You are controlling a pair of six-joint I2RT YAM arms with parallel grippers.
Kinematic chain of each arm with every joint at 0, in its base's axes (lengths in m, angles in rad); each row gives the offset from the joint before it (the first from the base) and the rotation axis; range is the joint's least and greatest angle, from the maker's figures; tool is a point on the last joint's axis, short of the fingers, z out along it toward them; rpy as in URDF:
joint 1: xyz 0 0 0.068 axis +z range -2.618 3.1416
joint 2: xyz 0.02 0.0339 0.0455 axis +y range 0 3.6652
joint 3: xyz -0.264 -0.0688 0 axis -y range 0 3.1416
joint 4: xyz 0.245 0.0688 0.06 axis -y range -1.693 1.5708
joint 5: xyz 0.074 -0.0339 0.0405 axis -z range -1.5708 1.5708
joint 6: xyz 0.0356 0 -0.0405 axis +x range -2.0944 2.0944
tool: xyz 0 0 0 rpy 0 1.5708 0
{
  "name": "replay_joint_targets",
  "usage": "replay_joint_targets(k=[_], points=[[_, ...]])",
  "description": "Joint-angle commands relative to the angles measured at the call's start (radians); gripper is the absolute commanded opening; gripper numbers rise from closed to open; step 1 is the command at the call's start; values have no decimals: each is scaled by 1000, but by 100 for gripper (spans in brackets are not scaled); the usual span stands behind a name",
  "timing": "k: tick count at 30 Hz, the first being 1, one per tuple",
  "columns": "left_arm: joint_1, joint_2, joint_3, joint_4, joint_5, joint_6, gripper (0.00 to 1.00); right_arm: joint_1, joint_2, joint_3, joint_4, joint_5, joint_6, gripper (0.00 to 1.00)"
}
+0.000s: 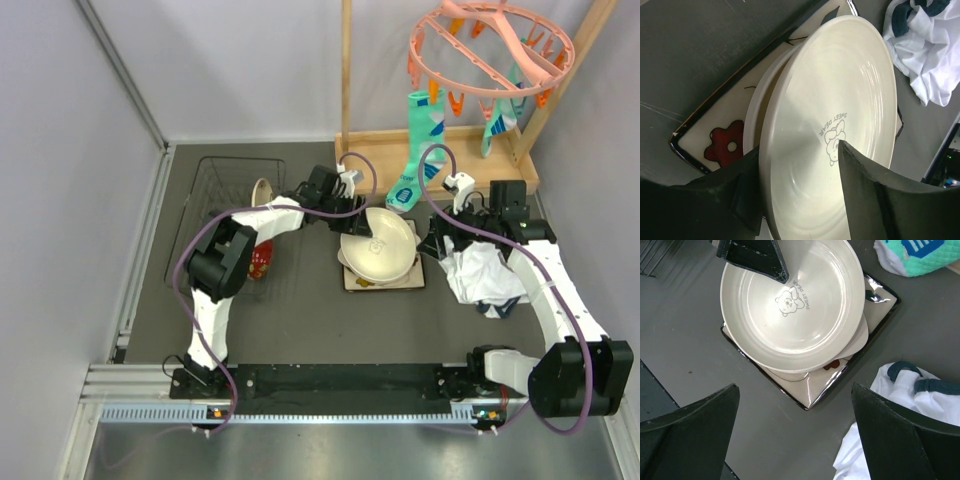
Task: Unload the mixed dishes from the dish rack
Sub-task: Place the plate at the center of the board.
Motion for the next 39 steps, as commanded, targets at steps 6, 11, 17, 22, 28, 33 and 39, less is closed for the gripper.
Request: replay_joint_targets(k=[6,11,17,22,28,33,39], points=[[-5,-97,43,-59,-133,106,63,-11,-42,-7,21,-30,-8,93],[-5,-130,44,-75,-172,137,64,-11,-42,-5,18,-33,-8,93],[-7,-143,41,-82,-193,154,64,-12,-48,-5,18,-35,-6,93],[-10,-145,37,-88,-202,166,64,-11,-48,-7,18,-33,-8,93],[-25,-142,35,-95,-216,180,64,-14,-45,-7,17,-32,-10,93],[-51,-139,37,-99,-225,192,64,-12,-45,-7,18,-29,-13,93],[-73,-150,35,-108,-259,207,64,-11,-43,-7,18,-30,-13,93]])
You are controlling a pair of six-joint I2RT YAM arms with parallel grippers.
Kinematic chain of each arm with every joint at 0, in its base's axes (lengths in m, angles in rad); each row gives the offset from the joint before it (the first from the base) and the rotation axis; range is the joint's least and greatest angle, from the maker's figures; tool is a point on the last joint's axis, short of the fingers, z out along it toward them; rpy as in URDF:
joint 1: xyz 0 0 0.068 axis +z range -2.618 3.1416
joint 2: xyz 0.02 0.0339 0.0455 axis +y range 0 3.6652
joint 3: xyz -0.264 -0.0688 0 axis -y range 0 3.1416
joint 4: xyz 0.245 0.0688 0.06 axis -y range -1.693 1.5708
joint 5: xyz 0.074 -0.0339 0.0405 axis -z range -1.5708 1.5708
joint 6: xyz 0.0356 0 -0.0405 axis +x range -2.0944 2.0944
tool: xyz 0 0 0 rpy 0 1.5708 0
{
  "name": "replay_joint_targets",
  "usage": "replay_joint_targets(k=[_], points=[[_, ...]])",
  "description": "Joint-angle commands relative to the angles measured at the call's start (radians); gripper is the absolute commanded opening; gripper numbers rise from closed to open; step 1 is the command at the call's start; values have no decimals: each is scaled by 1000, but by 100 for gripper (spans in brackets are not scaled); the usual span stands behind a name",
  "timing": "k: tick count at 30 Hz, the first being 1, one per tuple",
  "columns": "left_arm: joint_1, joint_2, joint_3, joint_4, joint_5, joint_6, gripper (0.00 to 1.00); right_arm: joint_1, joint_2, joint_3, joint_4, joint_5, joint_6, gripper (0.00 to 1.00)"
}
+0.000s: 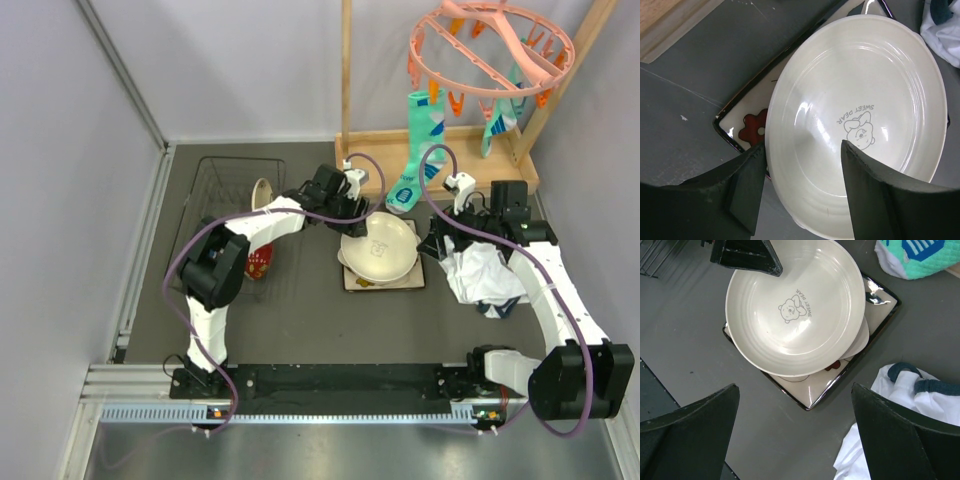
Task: Unload the mixed dishes from the dish rack
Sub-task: Place the plate at the center of the board.
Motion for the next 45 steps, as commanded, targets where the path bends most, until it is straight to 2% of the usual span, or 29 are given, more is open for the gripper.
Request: replay_joint_targets(k=[1,19,29,38,45], points=[[-16,-67,26,6,-29,31,64,-12,-29,-5,19,-23,-12,93],[-27,-142,69,-27,-277,128,68,-12,-27,-5,15,-31,-14,93],[-4,-274,107,-75,-596,253,68,-10,-29,-5,14,-37,-14,93],[79,-377,53,-95,-623,267,70,-10,-32,-5,15,-41,-14,93],[254,-432,21,-125,-511,227,73,-12,-30,-5,12,-48,-15,93]])
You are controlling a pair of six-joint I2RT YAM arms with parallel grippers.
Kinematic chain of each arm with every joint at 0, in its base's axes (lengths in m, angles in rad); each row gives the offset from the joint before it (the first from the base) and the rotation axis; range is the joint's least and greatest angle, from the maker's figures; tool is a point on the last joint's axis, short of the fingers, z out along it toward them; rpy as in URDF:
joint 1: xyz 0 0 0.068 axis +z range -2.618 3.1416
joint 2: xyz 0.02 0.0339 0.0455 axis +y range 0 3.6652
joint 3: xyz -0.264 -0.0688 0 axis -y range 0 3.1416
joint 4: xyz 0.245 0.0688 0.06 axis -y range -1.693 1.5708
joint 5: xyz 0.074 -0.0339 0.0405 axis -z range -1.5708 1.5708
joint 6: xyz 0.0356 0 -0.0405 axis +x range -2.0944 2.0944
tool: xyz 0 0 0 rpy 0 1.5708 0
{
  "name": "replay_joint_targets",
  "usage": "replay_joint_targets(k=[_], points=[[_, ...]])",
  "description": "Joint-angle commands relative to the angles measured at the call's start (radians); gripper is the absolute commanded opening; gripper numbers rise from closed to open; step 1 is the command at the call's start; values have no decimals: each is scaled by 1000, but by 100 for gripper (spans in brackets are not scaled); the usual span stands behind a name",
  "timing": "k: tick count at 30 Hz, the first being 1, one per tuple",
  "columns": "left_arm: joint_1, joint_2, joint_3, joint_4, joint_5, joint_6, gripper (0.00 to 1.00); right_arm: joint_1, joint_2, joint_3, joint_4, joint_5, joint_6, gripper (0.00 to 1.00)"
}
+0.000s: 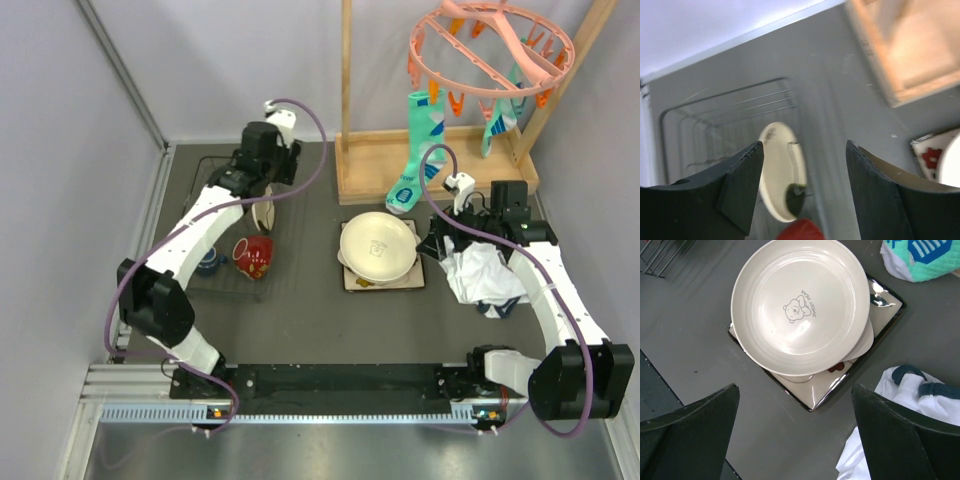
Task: Unload the mixed dishes from the dish rack
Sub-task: Place the plate at the center of the board, then pick up the plate from the dish rack.
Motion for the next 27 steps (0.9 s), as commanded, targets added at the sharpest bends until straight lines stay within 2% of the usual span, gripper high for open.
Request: replay_joint_targets(k=[1,6,14,22,27], points=[[103,-71,-35,-15,63,-27,74,-11,-30,-5,13,-29,-15,93],[175,-93,-84,-3,101,-19,84,-10,-29,-5,13,-32,-15,93],[207,-93,-145,20,136,-22,95,-10,-29,-5,11,-32,-15,93],[238,-53,-167,38,172,-30,97,-11,-30,-7,13,-30,-16,93],[245,-15,-173,40,198,-36,95,-10,-29,-7,11,-29,-16,93]])
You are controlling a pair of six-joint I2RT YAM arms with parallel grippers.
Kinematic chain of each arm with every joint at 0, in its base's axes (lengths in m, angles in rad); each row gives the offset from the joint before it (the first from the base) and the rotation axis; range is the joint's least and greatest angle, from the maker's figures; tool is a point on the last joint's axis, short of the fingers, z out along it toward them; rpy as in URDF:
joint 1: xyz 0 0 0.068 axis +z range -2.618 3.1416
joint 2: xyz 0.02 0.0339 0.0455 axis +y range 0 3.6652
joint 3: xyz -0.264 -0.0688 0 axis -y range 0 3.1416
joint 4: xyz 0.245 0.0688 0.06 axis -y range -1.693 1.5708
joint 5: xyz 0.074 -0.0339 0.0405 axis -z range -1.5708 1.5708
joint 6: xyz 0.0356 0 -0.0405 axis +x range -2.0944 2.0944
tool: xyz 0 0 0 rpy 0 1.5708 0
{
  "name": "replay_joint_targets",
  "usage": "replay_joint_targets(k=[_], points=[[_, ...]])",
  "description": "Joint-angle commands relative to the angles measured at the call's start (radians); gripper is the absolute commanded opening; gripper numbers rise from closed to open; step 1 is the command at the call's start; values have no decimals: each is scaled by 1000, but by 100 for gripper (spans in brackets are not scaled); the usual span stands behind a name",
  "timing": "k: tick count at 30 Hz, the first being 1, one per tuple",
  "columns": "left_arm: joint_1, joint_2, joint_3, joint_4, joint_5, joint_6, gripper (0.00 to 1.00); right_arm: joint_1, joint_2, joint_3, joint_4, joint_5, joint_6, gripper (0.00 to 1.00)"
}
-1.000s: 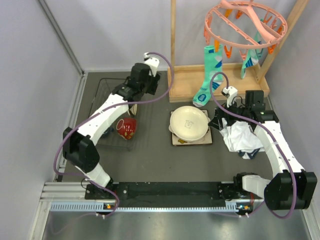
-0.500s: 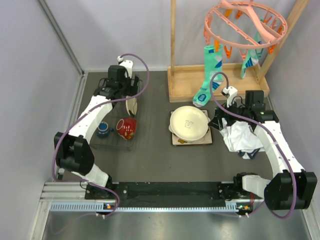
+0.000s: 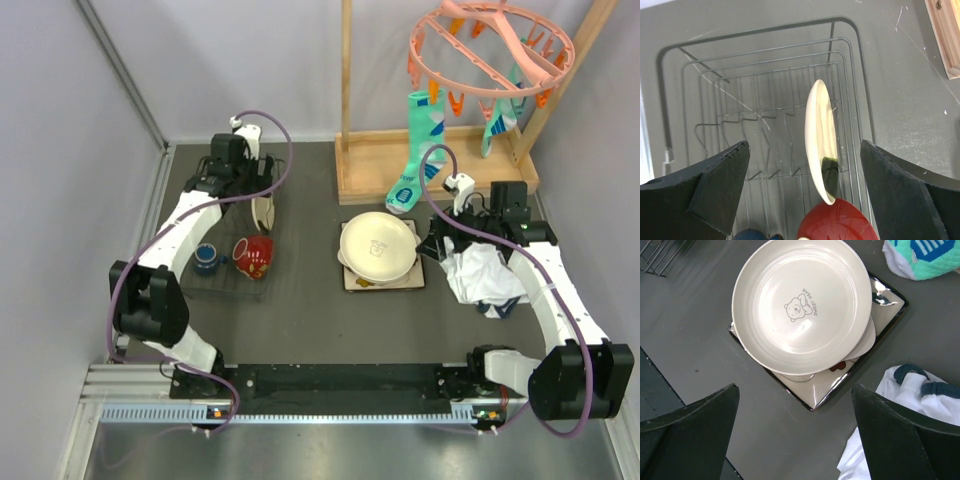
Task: Unload the mixed dishes from the dish rack
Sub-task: Pick up the plate from the dish rack.
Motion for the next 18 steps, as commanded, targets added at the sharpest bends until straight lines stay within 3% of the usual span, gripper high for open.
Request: replay_joint_targets(k=[1,11,18], points=[[9,41,-16,47,43,-14,95,-11,-28,-2,14,-23,-16,93],[24,105,-23,50,89,-34,89,-11,-27,-2,12,-22,-18,93],[34,130,-18,53,121,-39,72,-11,-27,-2,12,-20,-18,93]])
